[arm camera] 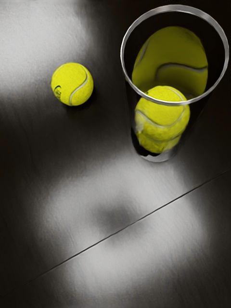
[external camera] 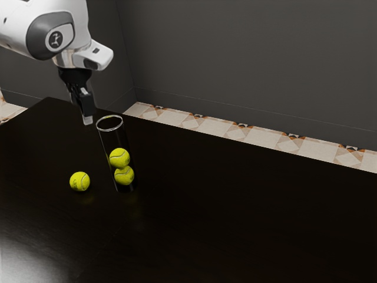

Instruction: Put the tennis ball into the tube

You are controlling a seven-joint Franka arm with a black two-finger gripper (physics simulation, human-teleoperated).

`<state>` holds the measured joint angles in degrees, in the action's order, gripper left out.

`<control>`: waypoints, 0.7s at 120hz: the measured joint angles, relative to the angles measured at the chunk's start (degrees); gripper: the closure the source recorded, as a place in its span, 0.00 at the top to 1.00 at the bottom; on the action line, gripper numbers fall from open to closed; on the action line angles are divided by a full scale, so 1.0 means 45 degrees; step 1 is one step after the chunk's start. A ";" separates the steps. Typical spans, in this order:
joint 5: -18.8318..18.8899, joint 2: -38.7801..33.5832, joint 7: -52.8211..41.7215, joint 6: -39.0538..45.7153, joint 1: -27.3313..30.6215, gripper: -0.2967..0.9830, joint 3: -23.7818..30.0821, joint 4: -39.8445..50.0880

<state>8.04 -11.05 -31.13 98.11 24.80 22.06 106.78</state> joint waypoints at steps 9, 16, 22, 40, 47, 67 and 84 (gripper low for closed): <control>-0.0006 -0.0031 -0.0064 -0.0001 -0.0003 0.77 -0.0010 0.0031; -0.0014 -0.0038 -0.0095 -0.0001 0.0009 0.77 -0.0016 0.0320; -0.0013 -0.0019 -0.0115 0.0002 0.0144 0.77 -0.0042 0.0619; 0.0101 0.0903 -0.0171 0.0046 0.0829 0.77 -0.0163 0.0992; 0.0111 0.1217 -0.0183 0.0284 0.1195 0.77 -0.0171 0.1210; 0.0109 0.1929 -0.0215 0.2253 0.1972 0.77 -0.0176 0.2569; 0.0051 0.2877 -0.0239 0.4661 0.2574 0.77 -0.0176 0.3366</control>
<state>8.27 1.90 -32.21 119.09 36.39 21.27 121.92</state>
